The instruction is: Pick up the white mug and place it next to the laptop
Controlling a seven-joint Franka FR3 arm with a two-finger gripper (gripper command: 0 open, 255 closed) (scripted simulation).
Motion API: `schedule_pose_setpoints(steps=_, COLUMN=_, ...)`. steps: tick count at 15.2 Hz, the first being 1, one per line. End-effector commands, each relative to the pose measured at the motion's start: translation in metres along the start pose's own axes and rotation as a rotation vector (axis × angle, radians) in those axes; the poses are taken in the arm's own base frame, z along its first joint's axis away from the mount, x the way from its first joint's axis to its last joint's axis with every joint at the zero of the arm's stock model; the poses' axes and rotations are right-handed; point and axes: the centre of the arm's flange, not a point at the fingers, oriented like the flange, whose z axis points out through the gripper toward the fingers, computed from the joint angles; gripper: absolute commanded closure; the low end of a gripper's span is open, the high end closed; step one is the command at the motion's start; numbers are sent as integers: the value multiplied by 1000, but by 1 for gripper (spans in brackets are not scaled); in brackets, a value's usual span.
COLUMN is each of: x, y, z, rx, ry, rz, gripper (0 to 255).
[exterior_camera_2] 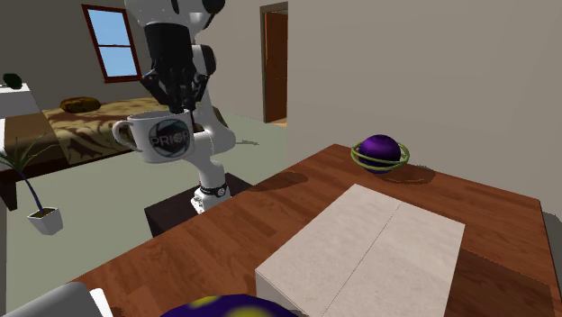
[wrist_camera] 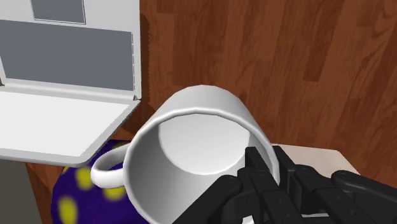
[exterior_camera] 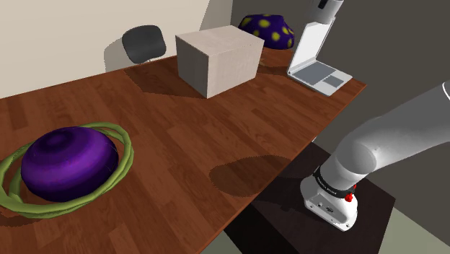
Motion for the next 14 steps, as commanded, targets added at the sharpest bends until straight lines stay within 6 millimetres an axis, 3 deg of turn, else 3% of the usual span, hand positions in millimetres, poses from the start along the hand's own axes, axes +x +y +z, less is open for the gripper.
schedule_pose_setpoints(steps=1, x=-15, y=23, z=1, rx=0, ry=0, rz=-2, gripper=255)
schedule_pose_setpoints(steps=9, x=-69, y=112, z=-1, rx=0, ry=0, rz=-2, gripper=255)
schedule_pose_setpoints(steps=14, x=-73, y=110, z=25, rx=0, ry=0, rz=-2, gripper=255)
